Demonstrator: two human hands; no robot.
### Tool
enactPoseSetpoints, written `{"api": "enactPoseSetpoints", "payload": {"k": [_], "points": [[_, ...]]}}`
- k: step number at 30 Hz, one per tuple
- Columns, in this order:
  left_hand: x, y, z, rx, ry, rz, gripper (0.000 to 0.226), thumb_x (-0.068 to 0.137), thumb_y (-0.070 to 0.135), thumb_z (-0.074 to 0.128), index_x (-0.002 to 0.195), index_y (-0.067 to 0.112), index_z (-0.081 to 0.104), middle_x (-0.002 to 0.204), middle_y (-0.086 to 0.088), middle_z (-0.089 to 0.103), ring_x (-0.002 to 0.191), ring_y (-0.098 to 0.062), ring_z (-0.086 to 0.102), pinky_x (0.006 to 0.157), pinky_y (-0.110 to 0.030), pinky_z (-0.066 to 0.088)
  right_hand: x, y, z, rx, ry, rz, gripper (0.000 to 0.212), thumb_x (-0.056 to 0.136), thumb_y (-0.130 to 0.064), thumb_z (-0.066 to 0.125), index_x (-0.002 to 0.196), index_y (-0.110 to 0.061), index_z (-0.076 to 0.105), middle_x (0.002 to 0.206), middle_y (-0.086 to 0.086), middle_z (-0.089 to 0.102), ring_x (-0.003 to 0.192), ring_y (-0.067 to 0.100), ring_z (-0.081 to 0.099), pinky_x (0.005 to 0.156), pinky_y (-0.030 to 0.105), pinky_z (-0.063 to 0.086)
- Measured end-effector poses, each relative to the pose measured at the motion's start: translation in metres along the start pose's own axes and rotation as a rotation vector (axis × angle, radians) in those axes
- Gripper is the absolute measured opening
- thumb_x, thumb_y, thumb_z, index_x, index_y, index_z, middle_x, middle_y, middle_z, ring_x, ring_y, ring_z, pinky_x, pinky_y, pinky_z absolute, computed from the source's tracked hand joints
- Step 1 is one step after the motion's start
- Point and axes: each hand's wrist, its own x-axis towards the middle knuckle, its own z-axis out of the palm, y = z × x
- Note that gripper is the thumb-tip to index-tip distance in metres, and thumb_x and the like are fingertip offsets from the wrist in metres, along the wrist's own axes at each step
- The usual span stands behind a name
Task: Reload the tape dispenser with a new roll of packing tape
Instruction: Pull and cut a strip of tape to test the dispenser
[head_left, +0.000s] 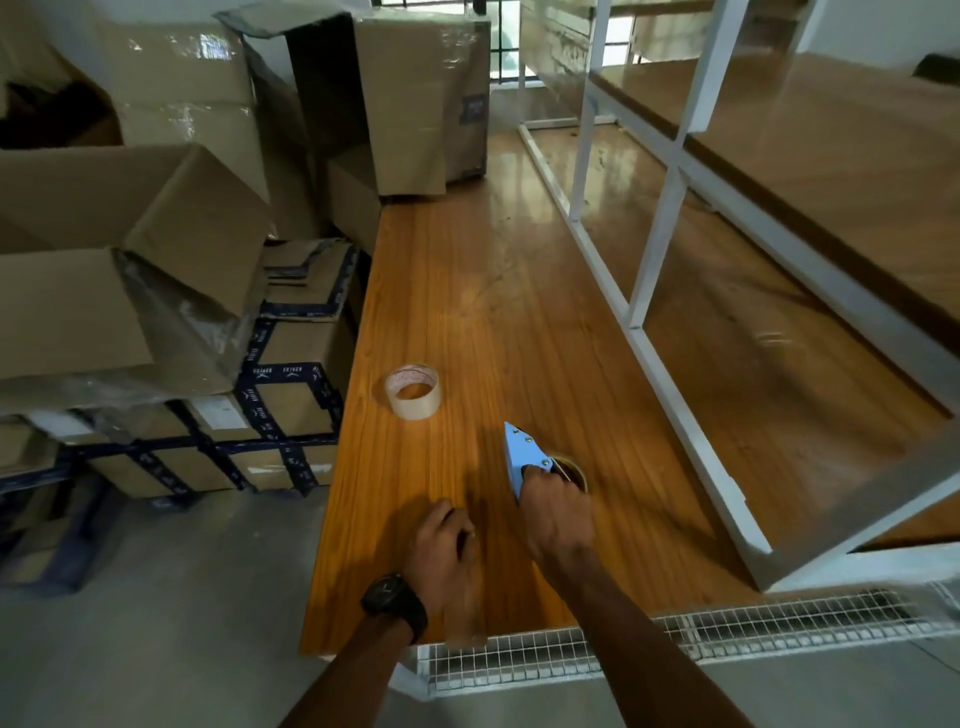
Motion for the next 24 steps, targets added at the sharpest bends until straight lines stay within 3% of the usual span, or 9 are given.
{"api": "enactPoseSetpoints", "payload": {"k": [5, 10, 16, 24], "points": [[-0.001, 0.001, -0.002, 0.001, -0.038, -0.01, 0.006, 0.093, 0.009, 0.062, 0.094, 0.012, 0.068, 0.105, -0.002, 0.058, 0.085, -0.014, 0.056, 0.076, -0.032, 0.053, -0.002, -0.002, 0.004, -0.017, 0.009, -0.022, 0.041, 0.098, -0.023, 0.059, 0.134, -0.008, 0.048, 0.129, 0.01, 0.064, 0.106, 0.022, 0.068, 0.081, 0.03, 0.058], [0.002, 0.004, -0.007, -0.004, -0.122, -0.017, 0.012, 0.098, 0.013, 0.055, 0.103, 0.014, 0.066, 0.116, 0.003, 0.054, 0.093, -0.011, 0.053, 0.078, -0.016, 0.041, -0.003, -0.004, 0.004, -0.045, 0.008, -0.025, 0.039, 0.101, -0.02, 0.051, 0.137, -0.006, 0.045, 0.131, 0.011, 0.063, 0.108, 0.022, 0.067, 0.085, 0.031, 0.057], [0.008, 0.0, -0.005, 0.016, -0.169, -0.026, 0.014, 0.096, 0.01, 0.055, 0.106, 0.014, 0.065, 0.121, 0.004, 0.051, 0.096, -0.01, 0.052, 0.069, -0.004, 0.031, -0.004, -0.005, 0.0, -0.045, -0.019, -0.023, 0.038, 0.101, -0.019, 0.051, 0.136, -0.005, 0.046, 0.132, 0.011, 0.061, 0.11, 0.022, 0.065, 0.086, 0.03, 0.056], [0.021, 0.001, -0.007, -0.029, -0.144, -0.107, 0.011, 0.093, 0.006, 0.06, 0.093, 0.017, 0.064, 0.104, 0.007, 0.057, 0.09, -0.006, 0.057, 0.067, -0.005, 0.036, 0.001, -0.001, 0.009, 0.004, -0.041, -0.041, 0.036, 0.101, -0.021, 0.05, 0.135, -0.009, 0.048, 0.133, 0.009, 0.06, 0.114, 0.022, 0.062, 0.093, 0.033, 0.054]]}}
